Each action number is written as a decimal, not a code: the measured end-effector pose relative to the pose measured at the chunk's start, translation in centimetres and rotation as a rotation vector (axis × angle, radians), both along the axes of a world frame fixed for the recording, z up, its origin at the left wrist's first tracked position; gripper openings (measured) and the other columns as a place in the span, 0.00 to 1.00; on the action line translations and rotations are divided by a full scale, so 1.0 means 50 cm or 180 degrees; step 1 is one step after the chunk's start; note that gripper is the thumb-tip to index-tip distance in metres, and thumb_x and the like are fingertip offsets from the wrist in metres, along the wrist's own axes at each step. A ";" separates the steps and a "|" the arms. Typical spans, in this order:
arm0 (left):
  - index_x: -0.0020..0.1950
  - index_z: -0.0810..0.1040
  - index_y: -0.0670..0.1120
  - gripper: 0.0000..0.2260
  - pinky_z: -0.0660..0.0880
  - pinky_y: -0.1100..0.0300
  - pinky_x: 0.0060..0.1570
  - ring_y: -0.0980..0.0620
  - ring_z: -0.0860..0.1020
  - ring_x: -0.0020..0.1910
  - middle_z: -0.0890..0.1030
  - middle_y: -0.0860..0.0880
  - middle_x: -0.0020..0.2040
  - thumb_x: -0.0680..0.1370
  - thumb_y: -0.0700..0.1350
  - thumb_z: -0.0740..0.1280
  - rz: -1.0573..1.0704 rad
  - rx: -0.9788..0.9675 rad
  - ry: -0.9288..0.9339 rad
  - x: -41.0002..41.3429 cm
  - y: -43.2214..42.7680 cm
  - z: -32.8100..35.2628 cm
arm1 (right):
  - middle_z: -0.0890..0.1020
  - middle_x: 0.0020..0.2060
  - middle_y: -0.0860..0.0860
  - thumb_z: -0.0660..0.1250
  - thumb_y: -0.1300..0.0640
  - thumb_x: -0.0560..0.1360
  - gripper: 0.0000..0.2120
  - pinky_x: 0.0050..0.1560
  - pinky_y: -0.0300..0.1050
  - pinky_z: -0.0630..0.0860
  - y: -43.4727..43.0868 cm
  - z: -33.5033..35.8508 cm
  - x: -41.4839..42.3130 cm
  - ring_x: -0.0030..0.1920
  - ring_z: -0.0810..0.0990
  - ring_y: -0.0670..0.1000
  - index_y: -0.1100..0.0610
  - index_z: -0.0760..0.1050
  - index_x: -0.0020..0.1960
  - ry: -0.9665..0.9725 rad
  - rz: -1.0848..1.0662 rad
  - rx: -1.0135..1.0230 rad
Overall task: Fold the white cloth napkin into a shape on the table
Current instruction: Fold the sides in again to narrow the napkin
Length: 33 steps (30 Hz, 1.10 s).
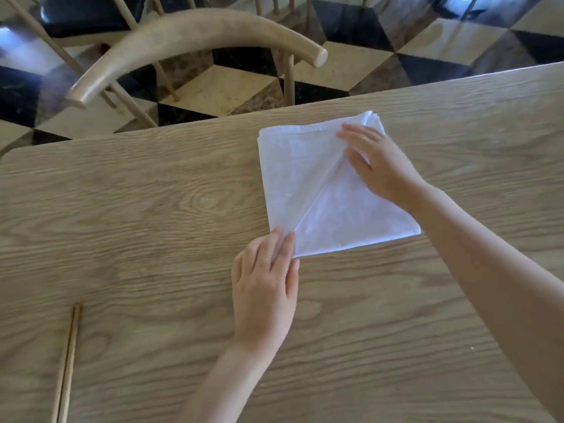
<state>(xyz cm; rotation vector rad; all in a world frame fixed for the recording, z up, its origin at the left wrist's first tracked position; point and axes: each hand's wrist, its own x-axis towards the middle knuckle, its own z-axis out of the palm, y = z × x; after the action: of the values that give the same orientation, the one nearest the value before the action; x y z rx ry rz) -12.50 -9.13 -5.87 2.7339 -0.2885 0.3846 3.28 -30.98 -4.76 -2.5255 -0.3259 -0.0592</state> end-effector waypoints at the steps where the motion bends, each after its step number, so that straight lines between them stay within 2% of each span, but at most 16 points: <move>1: 0.64 0.75 0.44 0.16 0.68 0.52 0.60 0.48 0.71 0.62 0.77 0.47 0.64 0.77 0.45 0.62 -0.0129 0.0093 0.0040 -0.002 -0.004 -0.006 | 0.75 0.64 0.58 0.57 0.58 0.77 0.17 0.64 0.43 0.63 -0.010 0.003 0.009 0.65 0.70 0.59 0.61 0.72 0.64 -0.0190 -0.0316 0.0062; 3: 0.68 0.71 0.43 0.18 0.66 0.48 0.64 0.48 0.68 0.68 0.73 0.47 0.68 0.79 0.46 0.58 -0.0219 0.0227 0.0203 -0.007 -0.007 -0.016 | 0.79 0.57 0.58 0.60 0.58 0.77 0.14 0.58 0.45 0.67 -0.020 0.011 0.029 0.57 0.74 0.60 0.61 0.74 0.60 -0.0316 -0.0929 0.0226; 6: 0.70 0.68 0.43 0.19 0.62 0.47 0.67 0.48 0.65 0.70 0.70 0.47 0.70 0.80 0.46 0.54 -0.0184 0.0363 0.0316 -0.010 -0.006 -0.025 | 0.77 0.53 0.57 0.62 0.54 0.76 0.15 0.50 0.43 0.70 -0.009 0.019 0.069 0.53 0.75 0.55 0.61 0.74 0.58 0.0031 -0.1395 0.0470; 9: 0.71 0.68 0.43 0.19 0.61 0.47 0.68 0.48 0.64 0.71 0.69 0.47 0.71 0.80 0.46 0.54 -0.0218 0.0410 0.0321 -0.010 -0.005 -0.027 | 0.77 0.53 0.56 0.65 0.55 0.74 0.16 0.50 0.42 0.68 0.007 0.025 0.105 0.55 0.74 0.54 0.61 0.74 0.59 0.0373 -0.1666 0.0465; 12: 0.71 0.68 0.44 0.19 0.61 0.46 0.68 0.48 0.64 0.71 0.69 0.47 0.71 0.81 0.46 0.54 -0.0196 0.0479 0.0328 -0.011 -0.007 -0.027 | 0.80 0.53 0.58 0.62 0.62 0.72 0.11 0.50 0.48 0.75 0.017 0.032 0.126 0.53 0.77 0.57 0.63 0.78 0.53 0.0333 -0.1929 0.0270; 16: 0.70 0.69 0.44 0.18 0.62 0.46 0.68 0.47 0.64 0.71 0.68 0.46 0.72 0.81 0.45 0.54 -0.0207 0.0504 0.0301 -0.014 -0.009 -0.024 | 0.81 0.45 0.50 0.63 0.61 0.73 0.08 0.50 0.45 0.76 0.027 0.033 0.132 0.46 0.76 0.49 0.56 0.79 0.48 0.0131 -0.1988 0.0782; 19: 0.69 0.70 0.43 0.18 0.63 0.46 0.68 0.47 0.64 0.71 0.67 0.47 0.72 0.81 0.45 0.54 -0.0239 0.0506 0.0294 -0.015 -0.009 -0.022 | 0.78 0.40 0.44 0.64 0.59 0.72 0.07 0.57 0.50 0.73 0.025 0.022 0.132 0.50 0.77 0.51 0.54 0.79 0.47 0.0070 -0.2015 0.0809; 23: 0.70 0.68 0.42 0.18 0.61 0.47 0.69 0.49 0.63 0.72 0.66 0.47 0.73 0.81 0.44 0.54 -0.0298 0.0523 0.0287 -0.015 -0.011 -0.022 | 0.76 0.38 0.41 0.63 0.57 0.73 0.07 0.57 0.48 0.64 0.020 0.009 0.119 0.54 0.72 0.51 0.52 0.78 0.49 0.0011 -0.1858 0.0549; 26: 0.70 0.67 0.40 0.19 0.60 0.48 0.70 0.49 0.63 0.72 0.65 0.46 0.73 0.80 0.43 0.54 -0.0348 0.0547 0.0293 -0.017 -0.010 -0.021 | 0.73 0.32 0.38 0.64 0.56 0.72 0.06 0.60 0.51 0.68 0.015 0.014 0.120 0.50 0.72 0.50 0.52 0.79 0.47 -0.0062 -0.1751 0.0774; 28: 0.70 0.67 0.40 0.19 0.60 0.48 0.70 0.48 0.64 0.71 0.66 0.45 0.72 0.80 0.43 0.54 -0.0371 0.0579 0.0312 -0.017 -0.010 -0.020 | 0.72 0.31 0.36 0.65 0.56 0.72 0.05 0.58 0.55 0.71 0.017 0.021 0.128 0.48 0.74 0.50 0.52 0.79 0.45 -0.0170 -0.1693 0.0994; 33: 0.69 0.68 0.40 0.19 0.61 0.46 0.69 0.48 0.66 0.70 0.69 0.45 0.71 0.80 0.43 0.53 -0.0350 0.0575 0.0319 -0.014 -0.014 -0.021 | 0.73 0.31 0.37 0.65 0.56 0.72 0.04 0.57 0.55 0.72 0.023 0.019 0.131 0.47 0.74 0.50 0.52 0.79 0.44 -0.0285 -0.1716 0.1039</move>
<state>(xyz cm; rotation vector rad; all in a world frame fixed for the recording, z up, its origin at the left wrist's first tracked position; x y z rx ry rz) -13.19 -9.82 -6.91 2.8853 -0.4648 0.1993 9.85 -29.81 -3.82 -2.2189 0.3153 -0.4015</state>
